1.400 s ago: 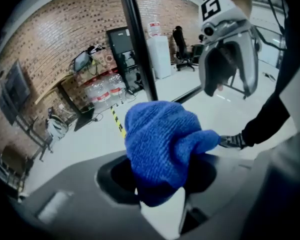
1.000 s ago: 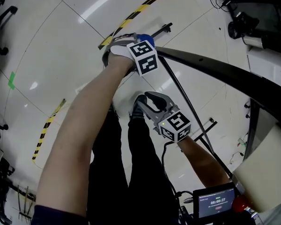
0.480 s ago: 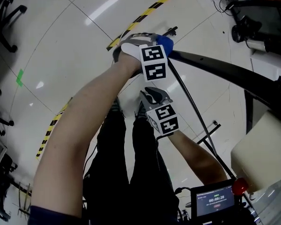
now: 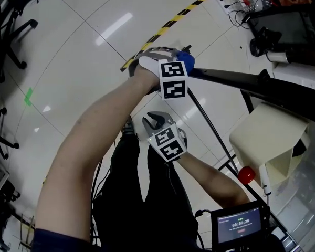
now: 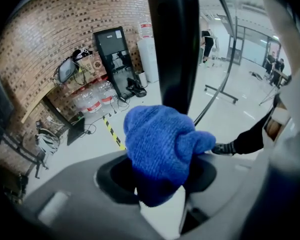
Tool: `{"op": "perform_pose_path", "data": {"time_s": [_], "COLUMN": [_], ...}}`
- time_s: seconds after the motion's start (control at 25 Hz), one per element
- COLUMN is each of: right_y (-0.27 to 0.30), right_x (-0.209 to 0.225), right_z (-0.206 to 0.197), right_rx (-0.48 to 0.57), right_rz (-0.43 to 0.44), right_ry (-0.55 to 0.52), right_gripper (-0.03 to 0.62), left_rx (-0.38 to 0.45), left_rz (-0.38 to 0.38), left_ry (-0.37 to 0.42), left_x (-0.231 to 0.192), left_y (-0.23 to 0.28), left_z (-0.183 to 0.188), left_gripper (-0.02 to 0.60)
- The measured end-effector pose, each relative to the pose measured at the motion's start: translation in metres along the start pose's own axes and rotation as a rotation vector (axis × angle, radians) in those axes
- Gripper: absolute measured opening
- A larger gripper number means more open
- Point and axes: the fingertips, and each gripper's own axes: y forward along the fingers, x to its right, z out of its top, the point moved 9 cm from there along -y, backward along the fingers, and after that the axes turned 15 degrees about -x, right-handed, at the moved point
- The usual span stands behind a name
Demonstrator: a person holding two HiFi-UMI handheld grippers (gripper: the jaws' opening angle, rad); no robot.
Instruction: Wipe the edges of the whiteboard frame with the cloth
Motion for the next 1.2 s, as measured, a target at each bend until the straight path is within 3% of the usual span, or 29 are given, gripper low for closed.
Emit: {"op": "perform_pose_path", "data": {"time_s": [0.52, 0.84, 1.04, 1.2], "right_y": [-0.038, -0.066, -0.088, -0.106], "right_x": [-0.011, -0.019, -0.019, -0.028], "right_z": [0.028, 0.019, 0.027, 0.032], "right_rx": [0.033, -0.003, -0.004, 0.007], "right_rz": [-0.099, -0.106, -0.167, -0.169], "right_ry": [-0.023, -0.023, -0.009, 0.004], "right_gripper": [0.055, 0.051, 0.041, 0.028], "left_rx": [0.006, 0.005, -0.018, -0.055], "left_rz": [0.028, 0.042, 0.072, 0.107], "left_ry": [0.041, 0.055, 0.086, 0.117], "left_x": [-0.004, 0.0, -0.005, -0.007], "left_y": [-0.045, -0.08, -0.101, -0.111], "left_z": [0.011, 0.021, 0.027, 0.031], "left_gripper": [0.192, 0.192, 0.192, 0.192]}}
